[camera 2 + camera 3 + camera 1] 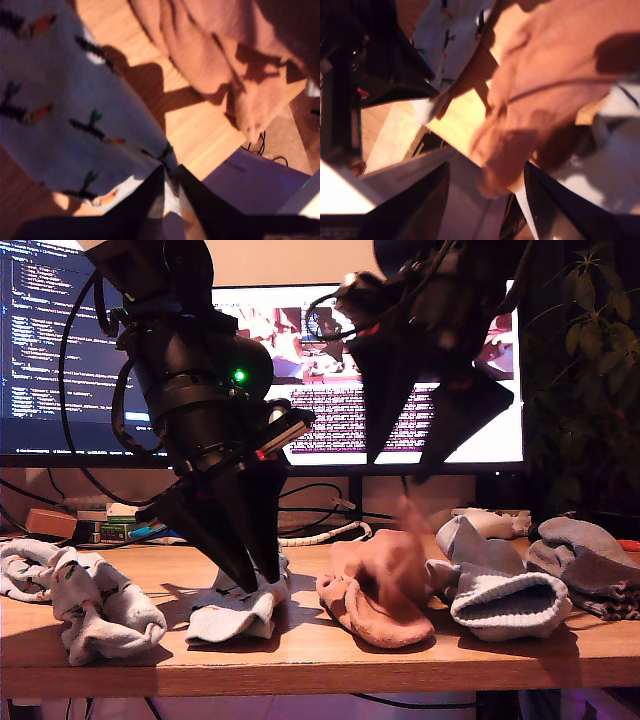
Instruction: Pair up the socks based on colour and pattern, by placing them on top of one another
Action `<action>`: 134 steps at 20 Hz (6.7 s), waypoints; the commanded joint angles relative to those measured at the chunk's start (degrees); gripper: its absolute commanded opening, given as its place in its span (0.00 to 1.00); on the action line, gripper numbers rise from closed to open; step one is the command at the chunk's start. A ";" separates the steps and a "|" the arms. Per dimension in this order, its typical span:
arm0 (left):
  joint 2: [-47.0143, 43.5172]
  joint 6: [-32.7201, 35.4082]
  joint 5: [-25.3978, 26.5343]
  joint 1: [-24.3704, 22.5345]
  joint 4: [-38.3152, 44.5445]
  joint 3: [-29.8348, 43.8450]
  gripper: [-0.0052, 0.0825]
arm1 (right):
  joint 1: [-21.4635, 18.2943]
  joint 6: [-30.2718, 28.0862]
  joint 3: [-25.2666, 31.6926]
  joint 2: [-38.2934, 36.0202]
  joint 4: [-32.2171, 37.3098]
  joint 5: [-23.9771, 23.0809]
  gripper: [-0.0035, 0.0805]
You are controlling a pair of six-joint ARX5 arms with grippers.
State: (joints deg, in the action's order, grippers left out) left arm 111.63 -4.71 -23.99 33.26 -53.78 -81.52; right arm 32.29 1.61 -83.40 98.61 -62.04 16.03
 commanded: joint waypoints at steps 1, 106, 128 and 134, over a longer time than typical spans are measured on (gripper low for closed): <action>1.57 0.55 -0.17 0.13 0.26 0.70 0.27 | -0.17 -0.26 -0.28 -0.98 -1.86 -0.04 0.55; -31.06 -7.93 16.15 -11.98 5.16 23.61 0.47 | -5.38 4.28 -5.66 -0.09 15.91 -5.14 0.03; -15.63 -11.43 24.70 -13.03 20.65 23.61 0.02 | -5.70 2.45 -5.66 -1.55 15.76 -5.07 0.03; -16.87 -5.66 24.92 -12.92 18.78 23.52 0.03 | -5.70 2.45 -5.66 -1.55 15.45 -5.09 0.03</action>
State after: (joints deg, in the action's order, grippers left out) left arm 95.39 -11.11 1.04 20.21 -34.70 -59.11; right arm 26.61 4.38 -88.92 97.06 -46.74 11.03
